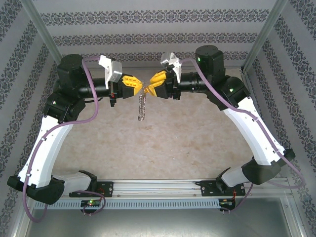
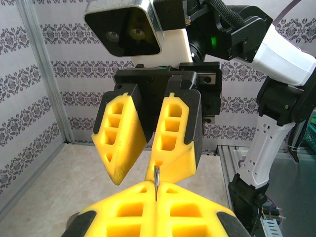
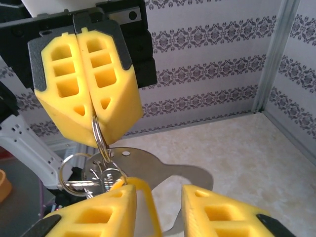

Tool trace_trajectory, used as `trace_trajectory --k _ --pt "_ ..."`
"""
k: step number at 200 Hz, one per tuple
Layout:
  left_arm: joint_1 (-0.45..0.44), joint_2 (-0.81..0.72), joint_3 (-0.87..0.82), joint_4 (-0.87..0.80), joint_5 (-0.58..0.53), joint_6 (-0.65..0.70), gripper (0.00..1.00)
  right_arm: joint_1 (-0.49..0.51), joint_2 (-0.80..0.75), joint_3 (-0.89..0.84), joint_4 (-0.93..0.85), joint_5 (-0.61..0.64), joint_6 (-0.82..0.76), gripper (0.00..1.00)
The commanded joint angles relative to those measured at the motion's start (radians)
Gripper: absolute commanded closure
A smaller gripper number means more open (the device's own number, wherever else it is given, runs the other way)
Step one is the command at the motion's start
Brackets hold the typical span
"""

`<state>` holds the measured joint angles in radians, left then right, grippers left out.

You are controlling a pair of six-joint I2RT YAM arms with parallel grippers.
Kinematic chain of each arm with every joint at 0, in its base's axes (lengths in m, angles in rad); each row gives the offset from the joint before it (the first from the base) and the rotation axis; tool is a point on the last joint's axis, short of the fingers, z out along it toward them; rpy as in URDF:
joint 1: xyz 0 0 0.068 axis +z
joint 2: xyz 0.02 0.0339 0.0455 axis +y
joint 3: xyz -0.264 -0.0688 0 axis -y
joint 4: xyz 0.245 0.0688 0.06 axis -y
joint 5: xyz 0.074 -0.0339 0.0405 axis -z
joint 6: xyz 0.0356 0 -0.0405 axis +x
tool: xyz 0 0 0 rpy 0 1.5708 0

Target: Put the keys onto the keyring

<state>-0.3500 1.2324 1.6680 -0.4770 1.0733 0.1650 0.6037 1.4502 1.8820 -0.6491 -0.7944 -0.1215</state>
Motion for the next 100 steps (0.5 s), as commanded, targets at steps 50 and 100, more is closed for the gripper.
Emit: trace_trajectory --k 50,100 --pt "0.014 -0.006 0.006 0.116 0.067 -0.064 1.0 -0.016 -0.073 -0.078 0.152 -0.079 0.084 0.64" --pt "0.015 -0.02 -0.002 0.117 0.078 -0.075 1.0 -0.014 -0.036 -0.049 0.162 -0.122 0.105 0.6"
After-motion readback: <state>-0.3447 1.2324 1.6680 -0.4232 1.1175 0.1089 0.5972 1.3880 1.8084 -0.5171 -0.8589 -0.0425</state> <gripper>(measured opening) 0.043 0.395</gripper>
